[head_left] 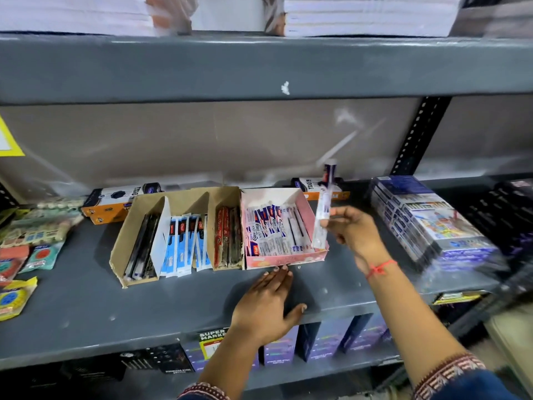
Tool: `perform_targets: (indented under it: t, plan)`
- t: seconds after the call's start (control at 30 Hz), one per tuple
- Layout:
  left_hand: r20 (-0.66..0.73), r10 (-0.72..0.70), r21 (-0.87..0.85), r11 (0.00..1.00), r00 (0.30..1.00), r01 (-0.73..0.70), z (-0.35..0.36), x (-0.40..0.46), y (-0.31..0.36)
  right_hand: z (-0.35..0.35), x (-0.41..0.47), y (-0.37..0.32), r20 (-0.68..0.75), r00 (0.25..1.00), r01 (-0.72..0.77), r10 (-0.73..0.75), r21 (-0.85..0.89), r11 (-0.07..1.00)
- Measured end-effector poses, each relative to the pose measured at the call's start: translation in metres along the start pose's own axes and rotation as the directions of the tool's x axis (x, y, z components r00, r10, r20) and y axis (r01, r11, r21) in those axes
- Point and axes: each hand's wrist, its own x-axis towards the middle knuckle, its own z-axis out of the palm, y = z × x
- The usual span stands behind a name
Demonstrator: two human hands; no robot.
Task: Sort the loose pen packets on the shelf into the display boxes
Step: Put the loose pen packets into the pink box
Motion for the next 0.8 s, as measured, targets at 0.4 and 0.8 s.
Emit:
perform_targets:
  t: [0.4, 0.8]
  plan:
    - [-0.023, 0.014, -0.04, 0.999, 1.0, -0.015, -0.009, -0.005, 0.004, 0.041, -0.029, 0.017, 0.175, 0.984, -0.027, 0.031, -0.023, 0.999]
    - [-0.068, 0.055, -0.039, 0.998, 0.996, -0.058, 0.004, 0.002, -0.001, 0.042, 0.01, 0.022, -0.021, 0.998, -0.057, 0.053, -0.345, 0.937]
